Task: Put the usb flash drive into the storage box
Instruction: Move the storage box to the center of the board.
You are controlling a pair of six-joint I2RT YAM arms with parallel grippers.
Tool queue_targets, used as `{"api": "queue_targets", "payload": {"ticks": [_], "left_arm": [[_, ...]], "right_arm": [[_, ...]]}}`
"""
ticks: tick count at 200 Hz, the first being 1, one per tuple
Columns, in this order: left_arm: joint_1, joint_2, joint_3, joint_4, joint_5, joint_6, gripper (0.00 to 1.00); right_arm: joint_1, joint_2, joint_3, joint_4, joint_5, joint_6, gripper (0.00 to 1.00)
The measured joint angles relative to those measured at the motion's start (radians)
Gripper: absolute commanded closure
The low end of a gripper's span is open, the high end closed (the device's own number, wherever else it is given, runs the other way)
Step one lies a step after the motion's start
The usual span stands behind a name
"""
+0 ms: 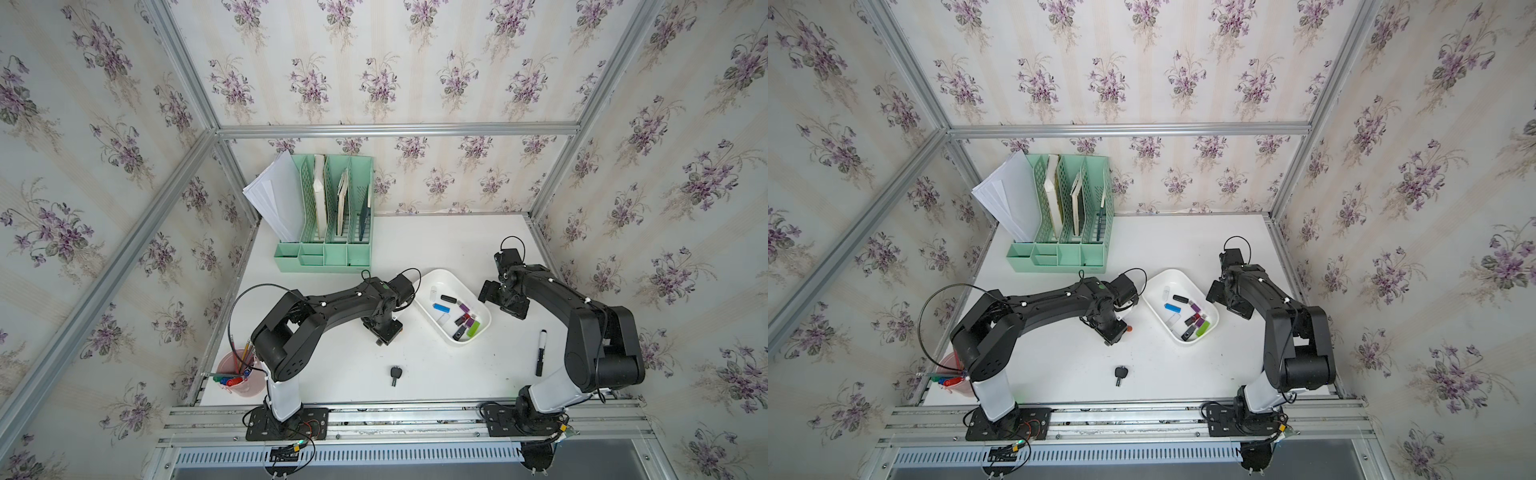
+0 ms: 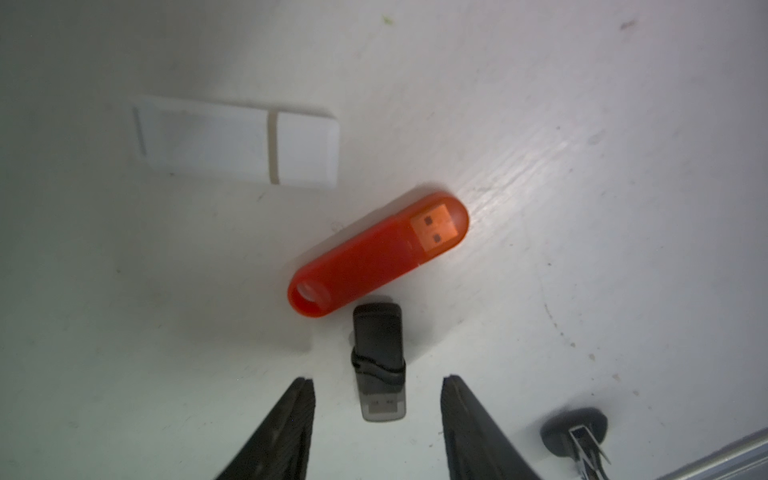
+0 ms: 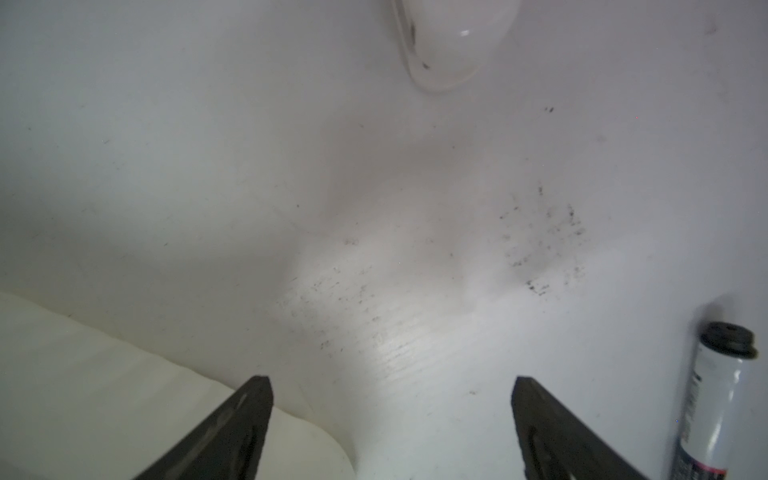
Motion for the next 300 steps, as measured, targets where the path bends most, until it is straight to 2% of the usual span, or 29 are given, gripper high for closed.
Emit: {"api": "queue_targets", "payload": {"ticks": [29, 65, 88, 150, 189, 258, 300], "left_arm": [[-0.001, 0.007, -0.019, 0.016, 0.000, -0.001, 0.48], [-0.002, 0.019, -0.021, 0.035, 0.000, -0.003, 0.56], [-0.002, 0.024, -0.021, 0.040, 0.001, -0.003, 0.57], [-0.002, 0.029, -0.021, 0.041, 0.003, -0.003, 0.69], [-0.002, 0.029, -0.021, 0.037, 0.002, -0.003, 0.73], [0.000, 0.003, -0.017, 0.005, -0.004, -0.003, 0.74], [0.003, -0.052, 0.049, -0.064, -0.024, -0.003, 0.74]], "right_arm": [[0.000, 0.000, 0.000, 0.000, 0.000, -0.001, 0.05], [0.000, 0.000, 0.000, 0.000, 0.000, -0.005, 0.05], [0.000, 0.000, -0.002, 0.001, 0.000, -0.005, 0.05], [0.000, -0.008, -0.017, -0.003, -0.008, -0.016, 0.05], [0.002, -0.021, -0.039, 0.000, -0.023, -0.016, 0.04], [0.040, -0.034, -0.082, -0.002, -0.034, -0.011, 0.04], [0.058, -0.064, -0.090, -0.007, -0.038, 0.003, 0.03]]}}
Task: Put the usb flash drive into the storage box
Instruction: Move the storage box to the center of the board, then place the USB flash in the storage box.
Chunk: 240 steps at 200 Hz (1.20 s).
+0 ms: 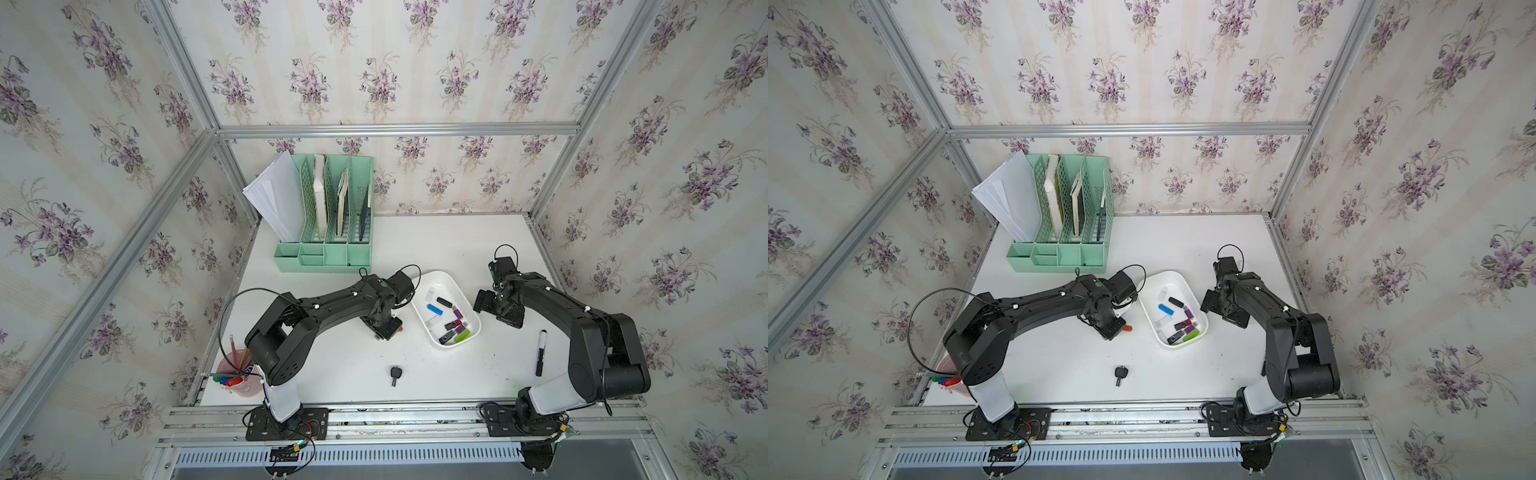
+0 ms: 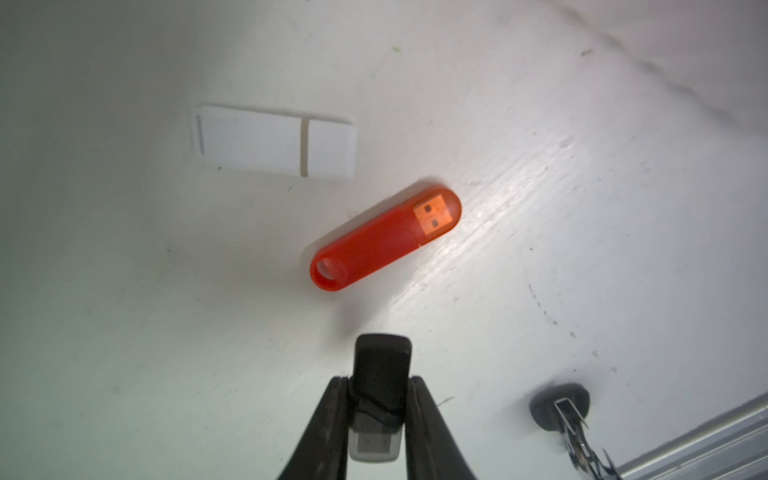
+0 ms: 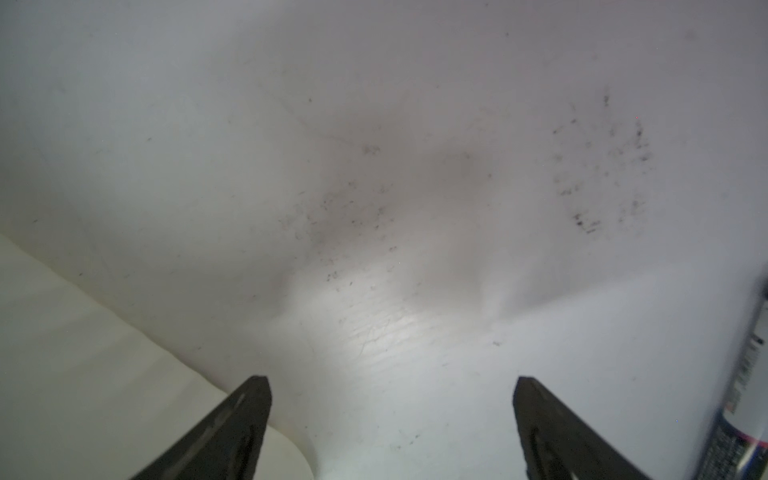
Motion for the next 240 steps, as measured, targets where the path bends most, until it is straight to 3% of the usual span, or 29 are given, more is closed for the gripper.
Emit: {"api": "queue_targets", "payload": {"ticks": [79, 163, 240], "left_arm": [[0.000, -0.016, 0.227, -0.141, -0.019, 0.006, 0.74], [-0.006, 0.201, 0.610, -0.215, 0.025, 0.038, 0.74], [-0.014, 0.285, 0.678, -0.221, 0.067, 0.045, 0.74]], "right_arm": [[0.000, 0.000, -0.012, 0.001, -0.008, 0.004, 0.02], [0.012, 0.016, -0.017, 0.031, -0.050, -0.004, 0.03], [0.064, -0.033, -0.027, 0.022, -0.130, -0.026, 0.00]]}}
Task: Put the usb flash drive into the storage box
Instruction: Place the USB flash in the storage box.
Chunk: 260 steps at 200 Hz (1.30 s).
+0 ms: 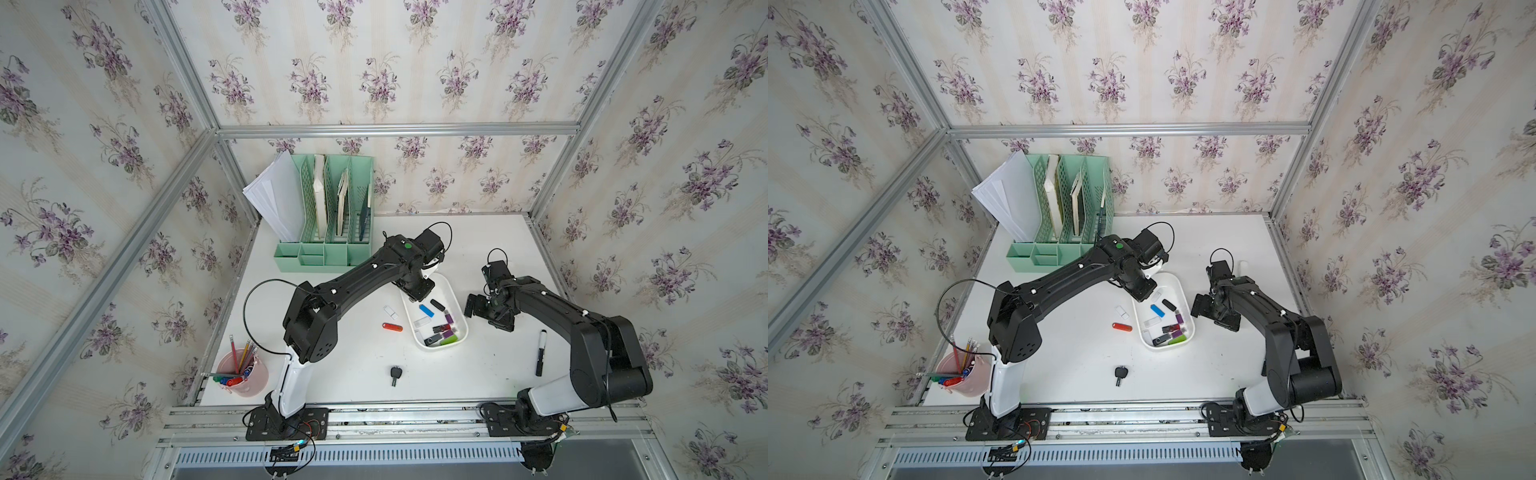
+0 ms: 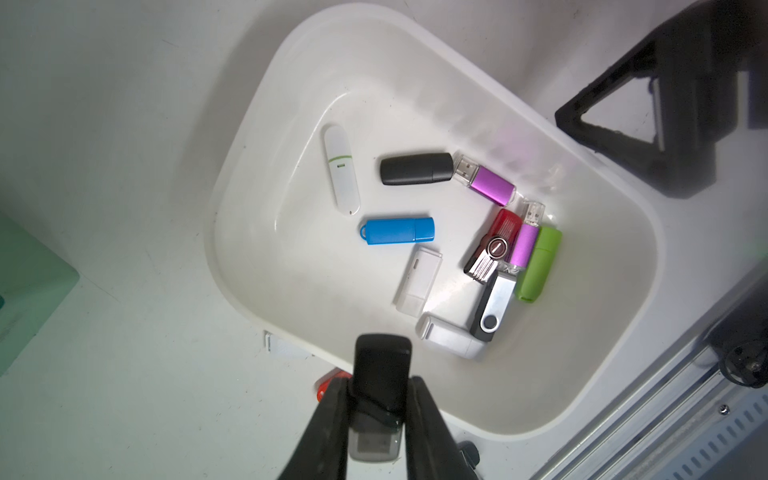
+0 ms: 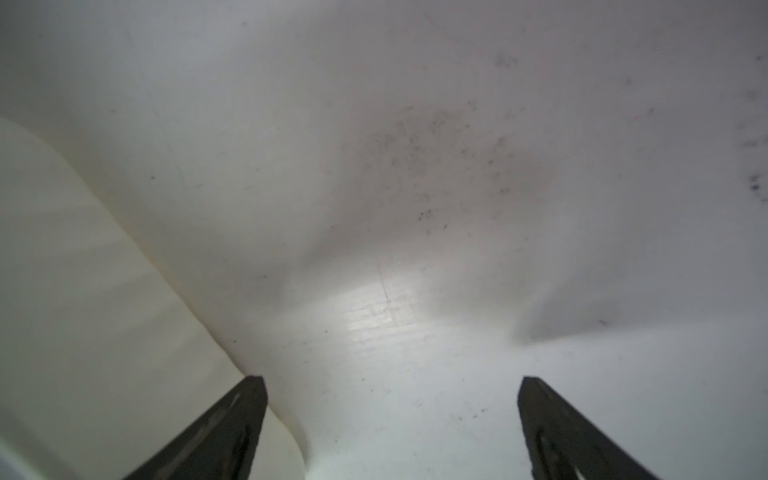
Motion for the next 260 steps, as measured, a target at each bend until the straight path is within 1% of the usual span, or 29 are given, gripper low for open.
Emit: {"api": "queue_targets", "payload": {"ticks": [17, 48, 80, 165, 212, 260], "left_arm": [[-0.002, 0.014, 0.000, 0.002, 0.005, 0.000, 0.74], [-0.003, 0.045, -0.008, 0.023, 0.007, 0.000, 0.74], [-0.003, 0.096, 0.006, 0.040, 0.003, 0.000, 0.74], [-0.010, 0.190, 0.072, 0.076, -0.130, -0.009, 0.73], [-0.010, 0.233, 0.097, 0.072, -0.180, -0.016, 0.73], [-0.011, 0.271, 0.124, 0.066, -0.204, -0.020, 0.73]], "right_arm": [[-0.009, -0.027, 0.019, -0.009, 0.006, 0.004, 0.00], [-0.063, -0.078, 0.041, -0.029, 0.050, 0.022, 0.00], [-0.076, -0.102, 0.056, -0.052, 0.069, 0.019, 0.00], [-0.089, -0.112, 0.056, -0.072, 0.090, 0.003, 0.00], [-0.090, -0.118, 0.050, -0.073, 0.090, -0.001, 0.01], [-0.097, -0.130, 0.044, -0.074, 0.090, -0.013, 0.00]]}}
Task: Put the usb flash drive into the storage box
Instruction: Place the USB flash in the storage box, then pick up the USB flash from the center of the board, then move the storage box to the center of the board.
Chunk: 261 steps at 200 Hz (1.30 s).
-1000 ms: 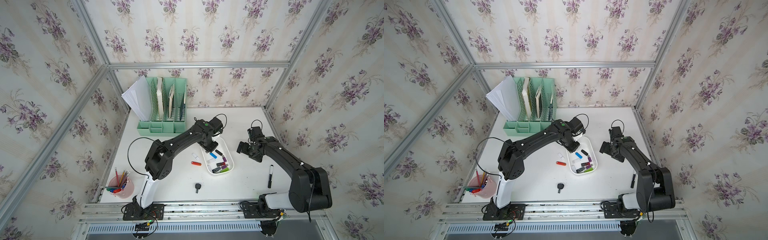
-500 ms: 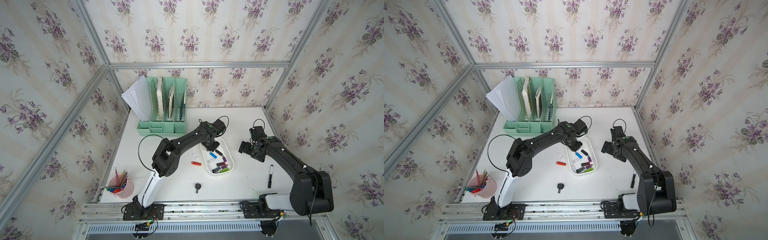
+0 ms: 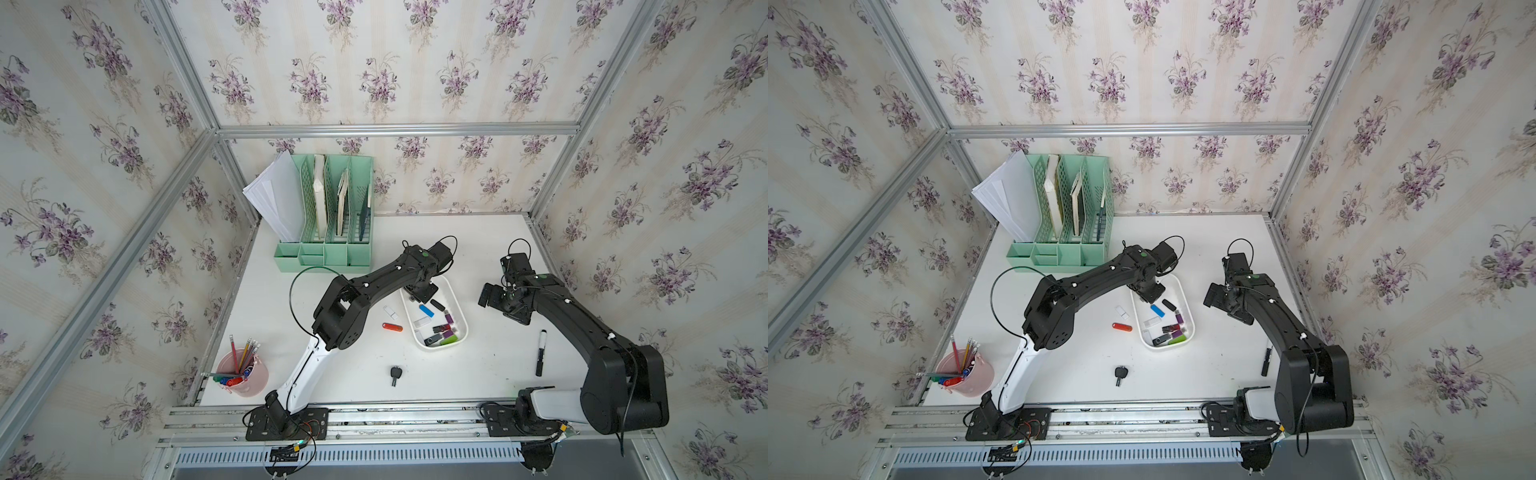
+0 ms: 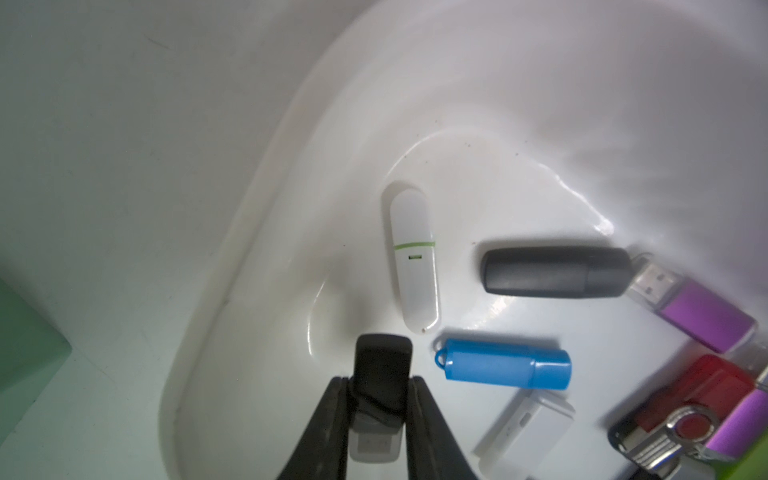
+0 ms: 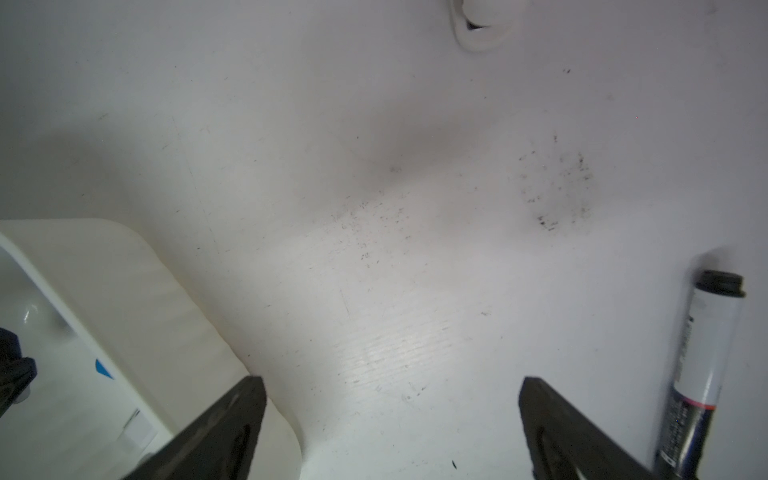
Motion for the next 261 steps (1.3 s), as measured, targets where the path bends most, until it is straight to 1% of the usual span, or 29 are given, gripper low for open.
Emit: {"api": "queue_targets", "payload": {"ticks": [59, 77, 96, 117, 153, 169, 172, 175, 184, 201, 218, 243, 261], "left_arm": [[-0.010, 0.036, 0.013, -0.021, -0.029, 0.000, 0.73], [-0.019, 0.039, 0.013, -0.026, -0.040, 0.000, 0.71], [-0.023, 0.045, 0.018, -0.029, -0.048, 0.000, 0.63], [-0.022, 0.051, 0.024, -0.039, -0.055, -0.003, 0.59], [-0.021, 0.040, 0.030, -0.058, -0.069, -0.004, 0.55], [-0.021, 0.005, 0.037, -0.074, -0.074, -0.008, 0.46], [-0.021, -0.006, 0.037, -0.076, -0.074, -0.010, 0.46], [-0.021, -0.024, 0.037, -0.077, -0.075, -0.011, 0.42], [-0.018, -0.070, 0.027, -0.075, -0.077, -0.019, 0.38], [-0.003, -0.188, -0.027, -0.074, -0.072, -0.039, 0.33], [0.042, -0.312, -0.143, -0.060, -0.051, -0.069, 0.27], [0.143, -0.445, -0.357, -0.037, 0.011, -0.123, 0.26], [0.200, -0.481, -0.473, -0.024, 0.063, -0.159, 0.26]], "right_arm": [[-0.006, -0.009, -0.011, -0.001, -0.001, -0.011, 0.00], [-0.008, -0.016, -0.015, -0.001, -0.001, -0.012, 0.00], [-0.011, -0.019, -0.016, -0.002, 0.000, -0.014, 0.00], [-0.012, -0.021, -0.016, -0.002, -0.001, -0.015, 0.00], [-0.013, -0.031, -0.016, -0.003, -0.001, -0.016, 0.00], [-0.013, -0.035, -0.017, -0.004, 0.000, -0.018, 0.00], [-0.013, -0.037, -0.017, -0.004, 0.000, -0.018, 0.00], [-0.013, -0.037, -0.018, -0.004, 0.000, -0.018, 0.00], [-0.013, -0.039, -0.019, -0.004, 0.000, -0.018, 0.00], [-0.014, -0.039, -0.020, -0.005, 0.000, -0.018, 0.00], [-0.014, -0.039, -0.021, -0.005, -0.001, -0.017, 0.00], [-0.014, -0.044, -0.021, -0.004, -0.008, -0.017, 0.00], [-0.014, -0.054, -0.021, -0.003, -0.019, -0.017, 0.00]]}}
